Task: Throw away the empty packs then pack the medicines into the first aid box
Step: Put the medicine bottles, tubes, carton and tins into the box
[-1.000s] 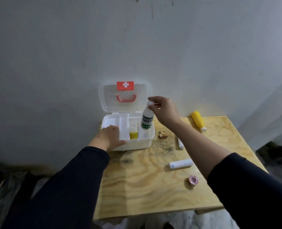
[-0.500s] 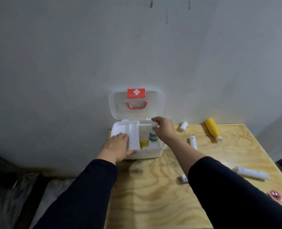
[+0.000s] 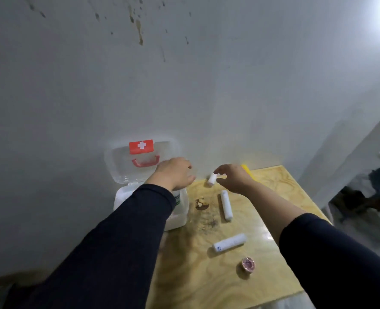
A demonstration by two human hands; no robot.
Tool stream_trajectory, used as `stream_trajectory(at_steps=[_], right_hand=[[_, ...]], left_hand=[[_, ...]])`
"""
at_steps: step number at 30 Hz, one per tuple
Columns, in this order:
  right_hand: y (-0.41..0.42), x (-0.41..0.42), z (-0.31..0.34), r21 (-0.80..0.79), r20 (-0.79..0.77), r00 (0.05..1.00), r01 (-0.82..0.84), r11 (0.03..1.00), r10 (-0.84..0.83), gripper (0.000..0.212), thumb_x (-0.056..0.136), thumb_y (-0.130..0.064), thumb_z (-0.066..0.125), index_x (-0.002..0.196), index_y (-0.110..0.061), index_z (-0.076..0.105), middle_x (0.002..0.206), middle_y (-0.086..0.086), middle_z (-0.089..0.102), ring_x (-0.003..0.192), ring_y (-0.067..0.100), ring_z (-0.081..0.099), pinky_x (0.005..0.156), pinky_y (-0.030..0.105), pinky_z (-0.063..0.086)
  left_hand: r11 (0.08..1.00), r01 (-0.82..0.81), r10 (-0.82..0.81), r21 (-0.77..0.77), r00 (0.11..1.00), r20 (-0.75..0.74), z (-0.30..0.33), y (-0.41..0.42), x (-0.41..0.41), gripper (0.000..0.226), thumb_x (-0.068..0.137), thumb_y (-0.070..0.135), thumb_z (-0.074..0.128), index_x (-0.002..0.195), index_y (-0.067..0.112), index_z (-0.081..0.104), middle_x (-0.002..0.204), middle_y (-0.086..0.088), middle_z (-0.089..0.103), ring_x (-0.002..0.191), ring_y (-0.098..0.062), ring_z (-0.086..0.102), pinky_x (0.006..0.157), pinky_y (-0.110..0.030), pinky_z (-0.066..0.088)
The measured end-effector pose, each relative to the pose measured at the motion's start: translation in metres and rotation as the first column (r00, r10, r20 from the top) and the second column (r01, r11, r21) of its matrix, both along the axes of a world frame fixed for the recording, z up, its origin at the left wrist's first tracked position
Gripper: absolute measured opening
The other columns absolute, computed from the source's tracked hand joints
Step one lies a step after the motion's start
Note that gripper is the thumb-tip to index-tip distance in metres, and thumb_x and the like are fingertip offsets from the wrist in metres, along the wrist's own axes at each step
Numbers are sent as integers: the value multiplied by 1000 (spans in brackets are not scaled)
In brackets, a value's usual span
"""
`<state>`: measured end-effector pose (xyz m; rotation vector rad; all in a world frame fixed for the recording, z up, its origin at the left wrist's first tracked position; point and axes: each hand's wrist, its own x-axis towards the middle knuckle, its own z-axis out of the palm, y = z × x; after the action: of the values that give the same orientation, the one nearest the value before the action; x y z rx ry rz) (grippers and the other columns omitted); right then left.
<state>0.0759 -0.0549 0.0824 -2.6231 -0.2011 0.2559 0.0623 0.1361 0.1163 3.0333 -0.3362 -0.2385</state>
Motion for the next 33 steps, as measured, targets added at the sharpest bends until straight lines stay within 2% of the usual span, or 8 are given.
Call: stream_trajectory(at_steps=[4,6,9,16,20,27,30,33], right_hand=[[-58,7,-2,-1,-15,994,110,994,-110,32,89,-16,57,120,-14,64,123,8,66,110,26,63,86,29,49],[-84,11,-7,-2,-39,987,156,988,-156,32,89,-16,57,121,-13,63,122,9,66,108,27,64,80,26,46],[-117,22,-23,-42,-74,977,197,980,-200,34,89,-16,58,123,-15,62,124,10,64,114,25,59,90,29,46],[-136,48,-77,4,-135,960,247,969,-244,48,85,-26,66,129,-12,51,120,15,63,107,30,62,85,33,50],[-124,59,-104,130,-111,946,316,940,-303,46,83,-20,66,123,-8,47,117,15,60,103,33,59,75,33,45],[-123,66,-119,216,-70,920,392,894,-387,37,83,-8,60,118,-9,49,115,13,58,100,34,58,81,41,50],[-131,70,-109,270,30,905,401,876,-423,34,84,-6,59,118,-9,56,116,11,62,107,30,58,87,37,48],[-135,77,-91,315,121,915,332,889,-385,31,86,-11,59,117,-14,60,115,8,64,107,25,59,83,29,46]], left_hand=[[999,52,-52,-2,996,-69,-15,-55,18,45,92,46,48,126,19,60,130,-2,61,118,-27,58,93,-38,48],[997,72,-71,8,993,-97,-24,-79,24,45,93,46,47,129,20,58,131,-2,60,118,-27,57,90,-37,46],[998,64,-62,3,985,-160,-39,-109,33,49,94,43,48,138,22,53,138,0,56,125,-24,54,96,-37,46],[1000,3,2,23,972,-233,-70,-149,55,44,94,43,45,128,19,59,131,0,60,119,-25,56,91,-35,46],[998,-62,59,-3,955,-292,-90,-158,59,43,95,43,46,129,19,59,127,1,62,120,-21,54,86,-32,42],[995,-71,90,69,946,-312,-98,-163,55,45,97,43,43,132,17,57,128,-1,62,118,-22,57,89,-34,40],[994,-97,111,58,943,-314,-92,-165,53,46,98,42,44,135,18,54,131,1,61,121,-21,56,88,-32,41],[991,-137,130,0,944,-304,-86,-167,52,45,97,41,44,134,18,56,132,2,61,126,-20,51,89,-32,43]])
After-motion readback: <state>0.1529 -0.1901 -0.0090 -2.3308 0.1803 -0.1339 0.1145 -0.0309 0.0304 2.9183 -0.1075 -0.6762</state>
